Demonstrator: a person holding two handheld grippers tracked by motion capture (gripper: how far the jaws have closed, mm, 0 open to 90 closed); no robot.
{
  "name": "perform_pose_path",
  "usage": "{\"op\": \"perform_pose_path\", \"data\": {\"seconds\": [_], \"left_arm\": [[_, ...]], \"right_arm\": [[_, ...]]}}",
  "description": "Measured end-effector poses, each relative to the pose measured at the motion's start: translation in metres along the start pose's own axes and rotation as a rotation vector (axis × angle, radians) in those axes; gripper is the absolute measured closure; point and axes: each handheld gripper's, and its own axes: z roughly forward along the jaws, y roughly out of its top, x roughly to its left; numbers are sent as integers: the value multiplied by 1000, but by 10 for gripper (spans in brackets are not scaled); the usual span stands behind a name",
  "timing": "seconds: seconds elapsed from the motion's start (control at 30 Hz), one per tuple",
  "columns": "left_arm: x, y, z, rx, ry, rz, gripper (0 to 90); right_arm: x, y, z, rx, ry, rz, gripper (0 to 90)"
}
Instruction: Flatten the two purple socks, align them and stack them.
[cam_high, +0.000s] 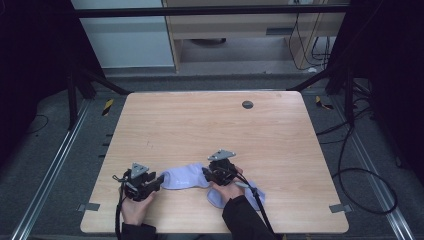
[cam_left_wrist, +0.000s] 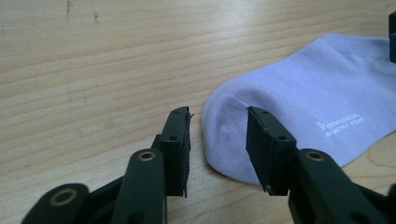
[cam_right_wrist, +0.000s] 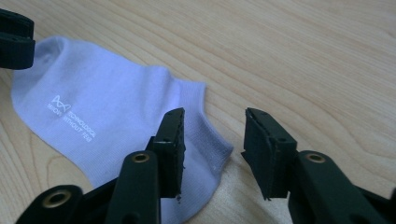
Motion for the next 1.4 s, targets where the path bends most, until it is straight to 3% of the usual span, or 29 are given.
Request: {"op": "perform_pose_path", "data": {"seconds": [0.2,0.3,0.33,0.57,0.77,1.07,1.13,1.2,1.23,1.27,1.4], "left_arm": [[0,-1,5,14,-9,1,689],[-2,-1,5,19,-8,-2,807],[-2,-1,5,19,-8,-2,838],[0,2,-2,-11,-23,-24,869],[-7,12,-15,-64,-59,-19,871],[-39,29,-28,-109,-130,18,872],[-51,32,-27,-105,-139,30,871],[-55,34,-26,-105,-151,32,871],[-65,36,-23,-100,-171,46,872],[-65,36,-23,-100,-171,46,872],[-85,40,-18,-99,-199,81,872]], "right_arm": [[2,-2,3,30,-13,-35,701],[2,-4,4,50,-16,-32,824],[2,-4,4,50,-16,-32,824],[4,0,-2,28,12,-11,872],[2,14,-32,-33,52,-17,875],[-10,19,-75,-74,68,-36,875],[-19,15,-88,-73,50,-36,875],[-22,13,-92,-70,44,-33,875],[-29,8,-98,-67,31,-23,875],[-29,8,-98,-67,31,-23,875],[-41,-4,-112,-63,19,-8,875]]}}
